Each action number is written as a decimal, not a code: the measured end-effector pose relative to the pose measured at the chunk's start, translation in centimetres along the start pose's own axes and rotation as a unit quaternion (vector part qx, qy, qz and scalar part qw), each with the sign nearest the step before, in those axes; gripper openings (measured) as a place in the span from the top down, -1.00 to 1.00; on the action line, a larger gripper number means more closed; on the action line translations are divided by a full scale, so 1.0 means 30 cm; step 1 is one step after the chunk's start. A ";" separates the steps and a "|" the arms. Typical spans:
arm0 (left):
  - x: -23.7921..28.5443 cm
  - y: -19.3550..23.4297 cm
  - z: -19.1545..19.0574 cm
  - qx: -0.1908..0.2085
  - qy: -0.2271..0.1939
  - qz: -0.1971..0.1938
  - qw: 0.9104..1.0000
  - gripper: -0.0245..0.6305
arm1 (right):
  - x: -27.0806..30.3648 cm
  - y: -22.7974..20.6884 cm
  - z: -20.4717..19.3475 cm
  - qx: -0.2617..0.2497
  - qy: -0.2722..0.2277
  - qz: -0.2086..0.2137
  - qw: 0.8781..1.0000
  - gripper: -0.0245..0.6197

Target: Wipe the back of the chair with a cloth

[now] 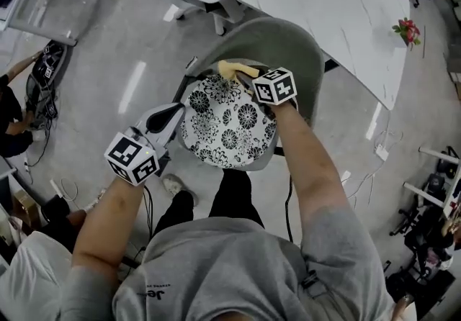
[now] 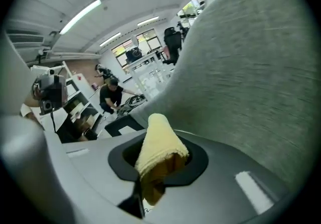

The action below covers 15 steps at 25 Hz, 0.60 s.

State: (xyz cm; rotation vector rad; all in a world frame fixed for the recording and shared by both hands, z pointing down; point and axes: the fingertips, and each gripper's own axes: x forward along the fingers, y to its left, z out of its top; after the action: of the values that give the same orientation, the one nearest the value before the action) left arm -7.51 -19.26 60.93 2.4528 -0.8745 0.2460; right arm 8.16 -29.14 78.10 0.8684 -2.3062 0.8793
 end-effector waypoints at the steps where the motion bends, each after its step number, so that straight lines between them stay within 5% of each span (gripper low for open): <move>1: 0.000 0.010 -0.004 -0.003 -0.001 0.006 1.000 0.75 | 0.044 0.026 0.003 -0.019 0.015 0.017 1.000 0.76; 6: -0.023 0.058 -0.010 -0.023 -0.012 0.043 0.999 0.75 | 0.212 0.063 0.036 -0.054 0.048 0.044 0.996 0.76; 15: -0.058 0.096 -0.013 -0.037 -0.019 0.071 0.997 0.75 | 0.269 -0.108 0.083 0.105 -0.013 -0.036 0.994 0.76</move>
State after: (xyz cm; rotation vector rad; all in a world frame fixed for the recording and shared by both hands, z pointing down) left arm -10.68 -20.01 61.87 2.3375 -1.0568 0.2143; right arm 4.59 -35.86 82.96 1.0491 -2.2176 1.0993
